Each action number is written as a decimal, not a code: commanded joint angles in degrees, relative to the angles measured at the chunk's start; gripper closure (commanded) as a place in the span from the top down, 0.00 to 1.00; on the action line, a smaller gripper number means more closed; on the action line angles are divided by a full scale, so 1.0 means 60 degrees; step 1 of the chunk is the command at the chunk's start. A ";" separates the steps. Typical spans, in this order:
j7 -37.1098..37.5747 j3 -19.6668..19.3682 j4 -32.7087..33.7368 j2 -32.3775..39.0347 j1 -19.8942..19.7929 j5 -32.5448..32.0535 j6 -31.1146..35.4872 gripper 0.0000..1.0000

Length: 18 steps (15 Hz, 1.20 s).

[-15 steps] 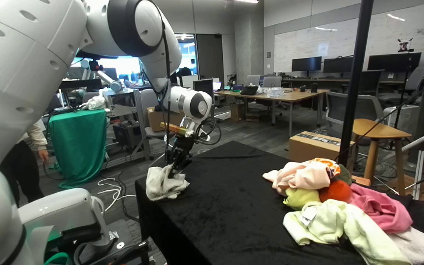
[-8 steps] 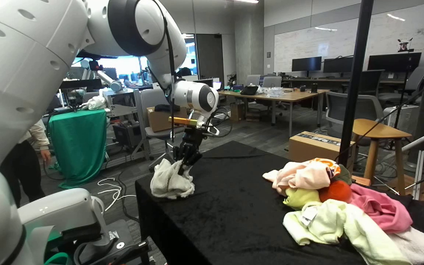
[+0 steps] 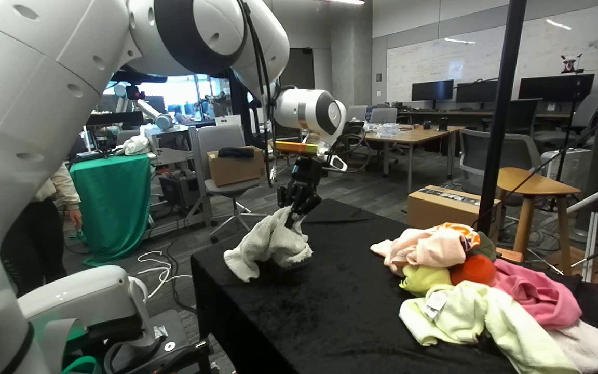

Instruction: Pile the rope, radish, t-shirts and towels together on the table

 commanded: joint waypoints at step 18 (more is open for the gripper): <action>0.1374 -0.1767 0.2516 -0.0005 -0.2562 0.0059 0.2180 0.05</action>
